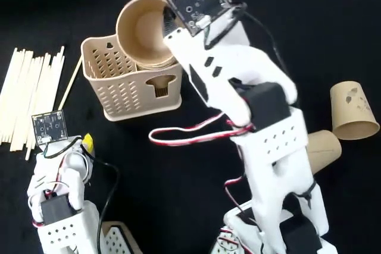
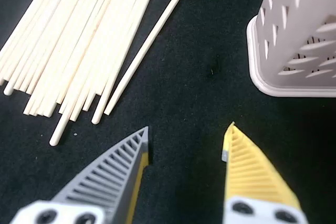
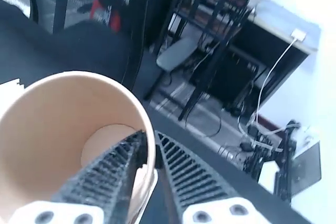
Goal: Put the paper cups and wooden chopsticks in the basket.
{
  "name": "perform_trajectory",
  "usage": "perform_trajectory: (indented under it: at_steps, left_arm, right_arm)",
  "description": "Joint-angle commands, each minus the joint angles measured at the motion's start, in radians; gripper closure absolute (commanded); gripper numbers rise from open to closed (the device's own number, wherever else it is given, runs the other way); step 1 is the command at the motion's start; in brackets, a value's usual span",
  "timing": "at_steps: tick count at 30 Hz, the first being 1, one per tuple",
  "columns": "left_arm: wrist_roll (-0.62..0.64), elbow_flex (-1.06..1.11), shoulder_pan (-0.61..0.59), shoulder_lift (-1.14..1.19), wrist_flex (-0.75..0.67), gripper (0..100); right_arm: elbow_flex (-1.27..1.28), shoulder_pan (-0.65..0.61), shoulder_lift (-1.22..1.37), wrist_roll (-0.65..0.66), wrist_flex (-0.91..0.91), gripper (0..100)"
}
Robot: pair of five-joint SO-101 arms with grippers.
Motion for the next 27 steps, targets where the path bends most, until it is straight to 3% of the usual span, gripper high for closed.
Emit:
perform_trajectory:
  at_steps: [1,9,19,27]
  left_arm:
    - [-0.005,-0.005,0.01,-0.005,-0.014,77]
    - [-0.005,-0.005,0.008,-0.005,-0.014,77]
    - [-0.005,-0.005,0.01,-0.005,-0.014,77]
    - [-0.005,-0.005,0.01,-0.005,-0.014,77]
  right_arm:
    - [-0.062,-0.011,0.001,-0.011,0.0,98.7]
    - [0.119,-0.008,0.056,-0.006,-0.127,98.7]
    - [0.128,0.063,0.189,-0.011,-0.109,96.5]
    - [0.12,0.032,0.174,-0.005,-0.071,60.1]
